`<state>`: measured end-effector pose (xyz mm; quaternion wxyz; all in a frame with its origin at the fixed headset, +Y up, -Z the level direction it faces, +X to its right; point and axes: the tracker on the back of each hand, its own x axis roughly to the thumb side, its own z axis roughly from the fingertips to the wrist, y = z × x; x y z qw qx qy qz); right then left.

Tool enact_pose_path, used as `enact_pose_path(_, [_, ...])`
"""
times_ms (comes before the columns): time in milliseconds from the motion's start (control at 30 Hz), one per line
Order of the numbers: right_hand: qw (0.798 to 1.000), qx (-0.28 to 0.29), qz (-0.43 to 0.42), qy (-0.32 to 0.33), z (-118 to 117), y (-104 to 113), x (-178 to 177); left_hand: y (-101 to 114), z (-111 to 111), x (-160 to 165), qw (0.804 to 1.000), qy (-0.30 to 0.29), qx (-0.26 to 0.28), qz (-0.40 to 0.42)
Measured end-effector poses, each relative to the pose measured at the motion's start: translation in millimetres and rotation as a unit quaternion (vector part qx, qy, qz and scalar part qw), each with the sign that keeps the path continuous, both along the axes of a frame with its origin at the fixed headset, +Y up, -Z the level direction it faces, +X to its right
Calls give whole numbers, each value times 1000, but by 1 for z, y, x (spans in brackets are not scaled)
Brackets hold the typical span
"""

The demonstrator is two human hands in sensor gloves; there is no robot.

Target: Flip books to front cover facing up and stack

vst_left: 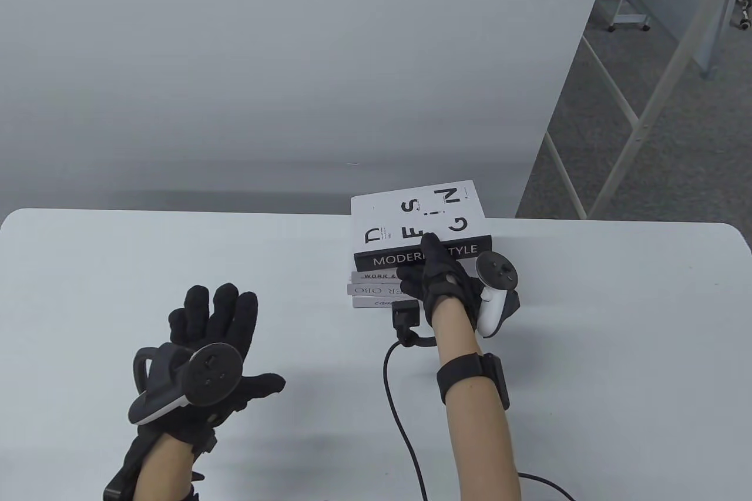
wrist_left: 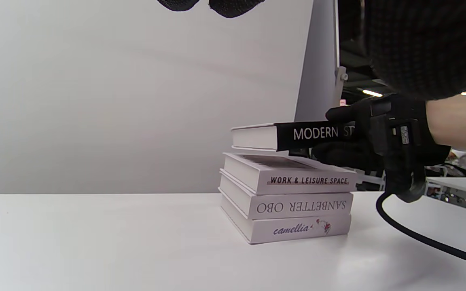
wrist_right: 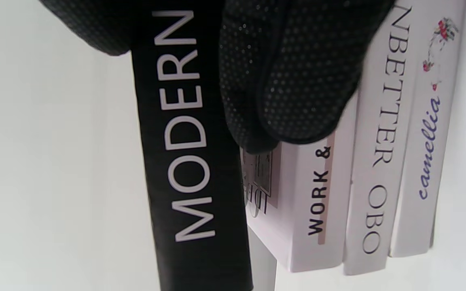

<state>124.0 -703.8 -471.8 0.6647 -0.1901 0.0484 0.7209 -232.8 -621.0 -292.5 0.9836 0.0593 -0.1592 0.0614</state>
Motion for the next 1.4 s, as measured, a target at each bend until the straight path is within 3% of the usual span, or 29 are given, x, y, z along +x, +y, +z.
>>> enact_pose_path(333, [999,-17,-41,-9,0,-10,-8,-2,-1,5,1000,-12,-7,3])
enact_pose_path(667, [998,25,-55,8,16,-11,-17,-8,-4,8,1000,-8,-19,-8])
enact_pose_path(800, [997,50,36,53,25,-2,-12,-11,-6,16,999,-12,-22,-24])
enact_pose_path(1033, [977,108,155,104,57,6,13,-22,-9,37,998,-32,-24,-52])
enact_pose_path(1100, [964,125,198,125,68,4,17,-25,-10,42,997,-37,-24,-60])
enact_pose_path(1200, [926,170,290,170,91,2,23,-31,-12,50,996,-45,-21,-70])
enact_pose_path(1267, [891,207,358,186,106,2,27,-37,-13,54,996,-46,-22,-71])
enact_pose_path(1333, [843,237,434,211,121,2,31,-43,-15,59,996,-48,-28,-75])
enact_pose_path(1400, [811,244,481,227,133,3,35,-47,-16,63,995,-50,-30,-83])
